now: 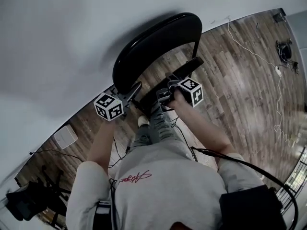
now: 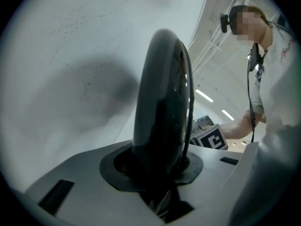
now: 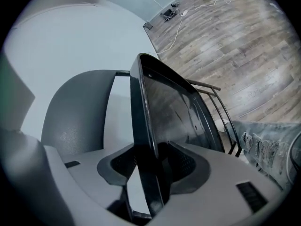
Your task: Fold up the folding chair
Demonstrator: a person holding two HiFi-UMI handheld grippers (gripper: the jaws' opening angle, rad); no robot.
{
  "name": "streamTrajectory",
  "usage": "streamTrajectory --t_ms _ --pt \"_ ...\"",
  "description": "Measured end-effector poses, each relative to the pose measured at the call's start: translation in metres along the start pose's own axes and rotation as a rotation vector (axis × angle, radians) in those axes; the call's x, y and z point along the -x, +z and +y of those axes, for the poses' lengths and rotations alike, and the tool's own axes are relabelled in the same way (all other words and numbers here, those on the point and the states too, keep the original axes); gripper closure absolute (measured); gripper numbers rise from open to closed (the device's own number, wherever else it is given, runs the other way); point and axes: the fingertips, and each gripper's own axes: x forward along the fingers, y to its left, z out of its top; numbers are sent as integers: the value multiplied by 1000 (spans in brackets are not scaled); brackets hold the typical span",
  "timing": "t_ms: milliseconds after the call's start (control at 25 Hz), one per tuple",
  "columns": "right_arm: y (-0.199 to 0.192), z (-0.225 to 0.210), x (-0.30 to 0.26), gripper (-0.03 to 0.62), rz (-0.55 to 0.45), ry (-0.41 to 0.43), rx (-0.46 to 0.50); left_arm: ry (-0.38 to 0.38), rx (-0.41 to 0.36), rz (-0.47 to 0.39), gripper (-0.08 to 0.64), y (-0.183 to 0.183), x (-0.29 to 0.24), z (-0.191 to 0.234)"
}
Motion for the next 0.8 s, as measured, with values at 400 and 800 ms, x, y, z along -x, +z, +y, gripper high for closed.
streamTrajectory --t_ms 400,800 --pt "-9 16 -37 393 32 -7 9 63 54 25 486 7 -6 53" --pt "-12 34 -69 397 55 -51 -7 13 31 59 486 23 -18 92"
